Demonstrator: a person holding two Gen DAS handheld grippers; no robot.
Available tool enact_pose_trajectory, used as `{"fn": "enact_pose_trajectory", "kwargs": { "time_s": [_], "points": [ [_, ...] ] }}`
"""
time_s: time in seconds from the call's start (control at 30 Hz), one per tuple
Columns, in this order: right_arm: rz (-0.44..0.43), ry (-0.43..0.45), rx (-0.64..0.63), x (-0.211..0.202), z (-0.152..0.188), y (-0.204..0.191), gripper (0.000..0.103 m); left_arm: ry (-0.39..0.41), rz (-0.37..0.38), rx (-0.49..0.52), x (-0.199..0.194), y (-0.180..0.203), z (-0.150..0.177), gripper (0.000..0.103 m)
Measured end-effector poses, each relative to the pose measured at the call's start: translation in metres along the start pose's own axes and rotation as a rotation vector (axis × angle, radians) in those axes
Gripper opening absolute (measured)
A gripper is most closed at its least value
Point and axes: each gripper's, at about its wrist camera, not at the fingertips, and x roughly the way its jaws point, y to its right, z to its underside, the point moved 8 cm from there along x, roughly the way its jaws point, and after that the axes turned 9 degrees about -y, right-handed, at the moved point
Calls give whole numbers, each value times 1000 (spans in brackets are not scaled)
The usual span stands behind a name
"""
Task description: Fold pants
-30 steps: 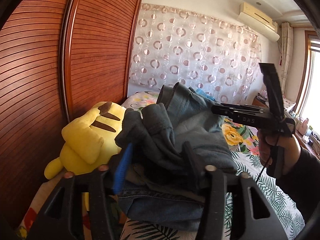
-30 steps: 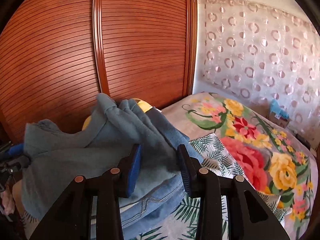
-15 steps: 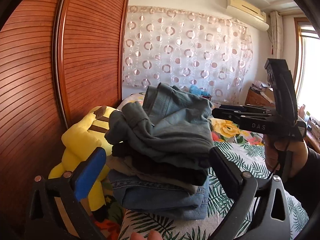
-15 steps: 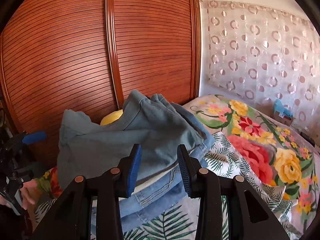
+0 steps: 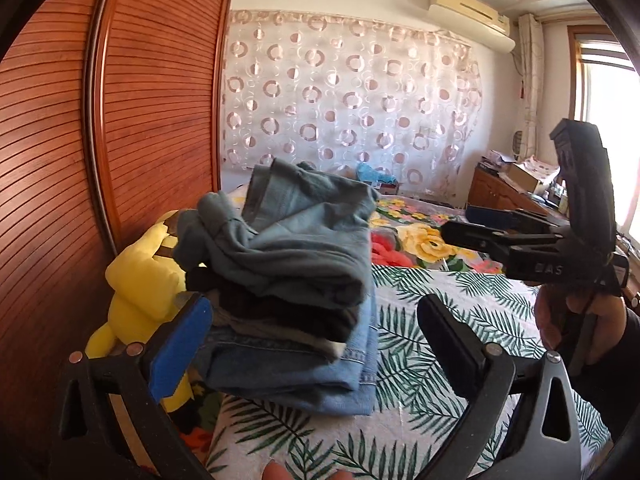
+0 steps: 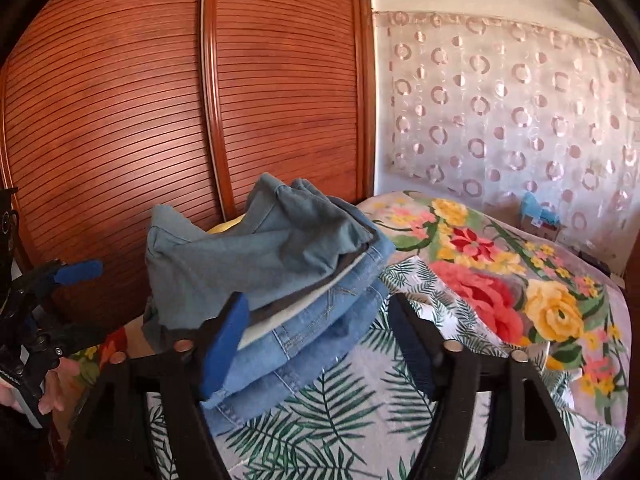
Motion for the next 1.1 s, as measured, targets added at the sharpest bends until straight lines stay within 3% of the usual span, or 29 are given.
{"fn": "enact_pose_trajectory", "kwargs": {
  "time_s": [0.13,0.57,1.1],
  "points": [
    [36,15,38,-20,13,-2,84,-15,55,29,-3,17,5,102],
    [153,32,149,-89,77,-23,84,-67,91,115,-6,75,28,102],
    [349,16,329,-159,136,-55,85,-116,204,190,-22,150,68,102]
  ]
}}
